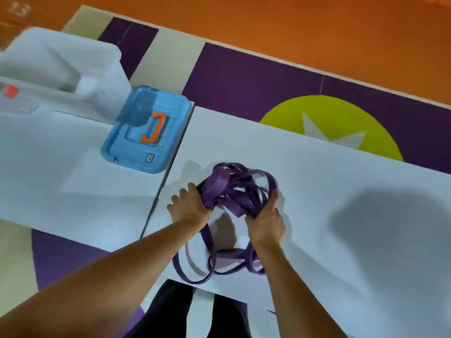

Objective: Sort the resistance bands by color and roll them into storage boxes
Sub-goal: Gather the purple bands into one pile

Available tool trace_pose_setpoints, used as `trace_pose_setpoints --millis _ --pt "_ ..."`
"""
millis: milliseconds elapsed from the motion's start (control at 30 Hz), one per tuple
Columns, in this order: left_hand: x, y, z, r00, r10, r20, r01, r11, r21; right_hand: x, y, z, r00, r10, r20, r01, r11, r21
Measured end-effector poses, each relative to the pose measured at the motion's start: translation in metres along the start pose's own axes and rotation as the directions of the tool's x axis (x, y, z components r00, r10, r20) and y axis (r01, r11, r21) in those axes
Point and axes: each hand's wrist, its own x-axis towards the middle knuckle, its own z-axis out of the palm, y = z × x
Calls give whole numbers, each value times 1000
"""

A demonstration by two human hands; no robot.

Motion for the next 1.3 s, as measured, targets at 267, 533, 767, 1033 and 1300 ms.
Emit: trace_pose_setpoints --millis 267,533,767,1033,1300 --pt "-32 -27 3 998 41 52 -30 981 -192 13 49 -53 1000 -8 21 7 997 72" --pt "-69 -38 0 994 -8 110 56 895 -442 -3 46 -71 975 -141 172 125 987 100" --pt "-76 -46 -10 980 58 190 105 661 -743 3 50 -84 956 -290 44 287 956 61" --pt "-79 -32 2 984 89 154 51 688 -724 5 49 -91 891 -453 19 437 845 -309" --pt "-83 -43 25 971 91 223 85 735 -673 -38 20 -48 621 -665 415 758 645 -100"
